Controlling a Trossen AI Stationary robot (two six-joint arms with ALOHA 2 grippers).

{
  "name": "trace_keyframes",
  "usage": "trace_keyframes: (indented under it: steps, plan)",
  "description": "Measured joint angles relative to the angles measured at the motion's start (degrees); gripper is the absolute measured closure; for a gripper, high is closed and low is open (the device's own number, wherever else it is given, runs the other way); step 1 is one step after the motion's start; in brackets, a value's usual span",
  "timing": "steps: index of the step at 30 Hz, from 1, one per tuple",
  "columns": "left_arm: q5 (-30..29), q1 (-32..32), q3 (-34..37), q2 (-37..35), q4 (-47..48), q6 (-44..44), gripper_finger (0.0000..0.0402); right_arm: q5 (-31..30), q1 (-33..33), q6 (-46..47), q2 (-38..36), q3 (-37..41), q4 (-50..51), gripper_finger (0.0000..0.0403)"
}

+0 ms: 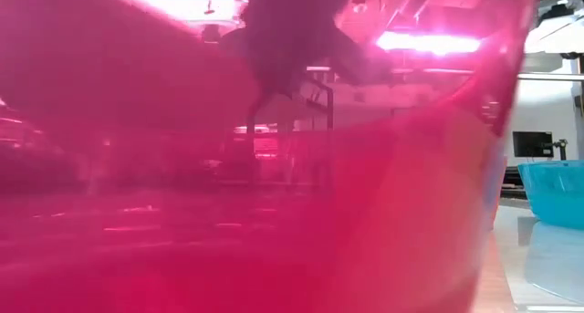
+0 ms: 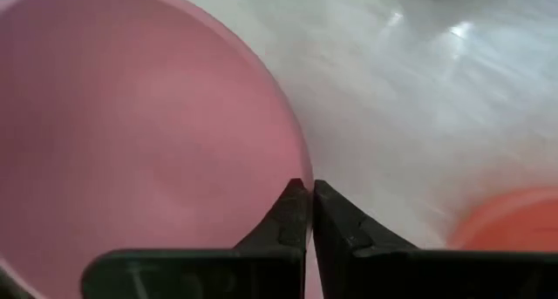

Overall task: Place and stack bowls onto a shelf
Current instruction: Stack the pink bowl on top of the green bowl on the shelf

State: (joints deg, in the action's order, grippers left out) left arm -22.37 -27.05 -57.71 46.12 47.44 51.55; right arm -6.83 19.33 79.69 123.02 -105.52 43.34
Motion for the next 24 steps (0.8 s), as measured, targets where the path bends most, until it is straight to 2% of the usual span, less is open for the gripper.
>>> trace_keyframes:
  steps: [6,8,11,14,17,22,24]
  plan:
    - [1.3,0.0,0.0,0.0,0.3,0.2,0.0198,3.9,0.2,-6.9,-0.1,-14.4,7.0,0.0376]
    - [2.2,0.0,0.0,0.0,0.3,0.4,0.0198,3.4,0.3,-9.1,-0.1,-21.1,14.1,0.0376]
    - [3.2,0.0,0.0,-0.1,0.3,1.3,0.0198,-1.0,-0.2,-10.9,-0.5,-29.8,26.0,0.0376]
    - [4.1,0.0,0.0,-0.8,0.4,1.5,0.0198,-3.1,-2.1,-10.5,-6.9,-25.2,29.7,0.0376]
    - [3.9,0.0,0.0,-1.5,0.9,2.2,0.0198,-7.3,-4.7,-11.1,-11.1,-24.6,33.1,0.0376]
    - [1.6,0.0,0.0,-1.9,1.5,2.8,0.0198,-15.9,-9.4,-15.1,-15.1,-24.7,33.5,0.0376]
    - [0.6,0.0,0.0,-1.9,1.5,2.8,0.0198,-17.6,-12.2,-16.6,-15.5,-24.7,33.4,0.0376]
